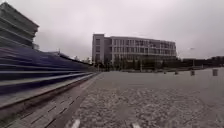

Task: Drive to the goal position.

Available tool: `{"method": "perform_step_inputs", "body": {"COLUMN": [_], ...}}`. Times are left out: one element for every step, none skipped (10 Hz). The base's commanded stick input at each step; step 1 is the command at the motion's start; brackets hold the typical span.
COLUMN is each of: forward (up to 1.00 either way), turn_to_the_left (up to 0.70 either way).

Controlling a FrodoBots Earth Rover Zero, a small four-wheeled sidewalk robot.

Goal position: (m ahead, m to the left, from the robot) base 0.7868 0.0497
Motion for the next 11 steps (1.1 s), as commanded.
{"method": "perform_step_inputs", "body": {"forward": [0.7,0.7,0.7,0.7,0.7,0.7,0.7,0.7,0.7,0.7,0.7], "turn_to_the_left": [0.04,0.04,0.04,0.04,0.04,0.04,0.04,0.04,0.04,0.04,0.04]}}
